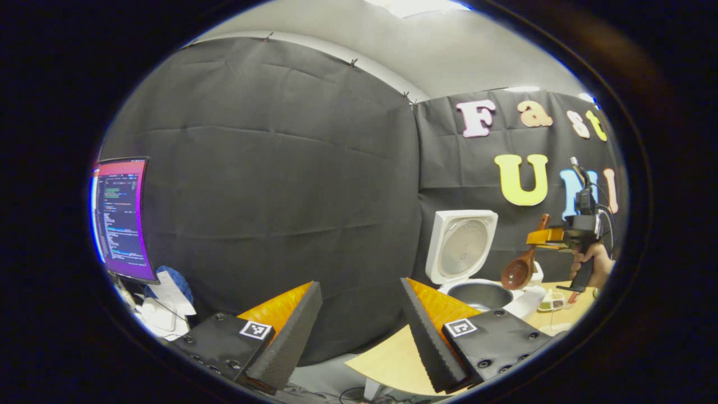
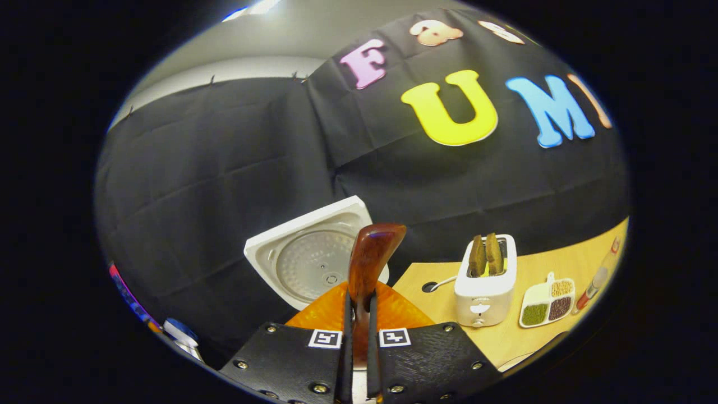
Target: Close the left gripper, press the button to open the rice cooker; take a wooden spoon from the chopstick holder with the right hand, scoop a spoonful of rice and pour it into the rice cooker, then put the wooden spoon back into the chopstick holder.
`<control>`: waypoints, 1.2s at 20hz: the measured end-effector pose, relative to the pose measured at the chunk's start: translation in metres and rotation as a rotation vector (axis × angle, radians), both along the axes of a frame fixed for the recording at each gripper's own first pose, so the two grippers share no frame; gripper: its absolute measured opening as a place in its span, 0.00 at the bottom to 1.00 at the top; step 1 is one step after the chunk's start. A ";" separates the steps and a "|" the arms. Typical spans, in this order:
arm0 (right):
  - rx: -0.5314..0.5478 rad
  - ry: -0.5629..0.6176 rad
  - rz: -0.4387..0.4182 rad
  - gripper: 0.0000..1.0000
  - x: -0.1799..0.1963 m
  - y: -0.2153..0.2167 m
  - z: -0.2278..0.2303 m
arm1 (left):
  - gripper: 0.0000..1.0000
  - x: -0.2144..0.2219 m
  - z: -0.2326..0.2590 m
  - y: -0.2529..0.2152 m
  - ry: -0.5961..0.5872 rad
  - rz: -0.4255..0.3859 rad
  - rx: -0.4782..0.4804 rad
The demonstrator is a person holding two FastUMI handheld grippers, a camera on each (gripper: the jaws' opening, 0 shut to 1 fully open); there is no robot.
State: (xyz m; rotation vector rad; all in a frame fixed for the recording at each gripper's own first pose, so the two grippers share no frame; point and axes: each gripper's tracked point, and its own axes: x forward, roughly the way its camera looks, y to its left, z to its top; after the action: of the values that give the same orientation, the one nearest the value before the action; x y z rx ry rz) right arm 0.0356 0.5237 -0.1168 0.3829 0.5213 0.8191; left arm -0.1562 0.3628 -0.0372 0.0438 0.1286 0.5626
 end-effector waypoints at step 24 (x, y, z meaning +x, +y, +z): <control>-0.121 -0.086 -0.502 0.10 0.051 -0.356 0.052 | 0.96 0.113 0.046 -0.165 -0.118 -0.350 -0.022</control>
State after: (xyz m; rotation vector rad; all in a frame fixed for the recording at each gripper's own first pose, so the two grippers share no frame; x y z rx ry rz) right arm 0.0864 0.1681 -0.0648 0.3452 0.3684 0.3162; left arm -0.0434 0.1982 0.0085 0.0109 0.0108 0.2133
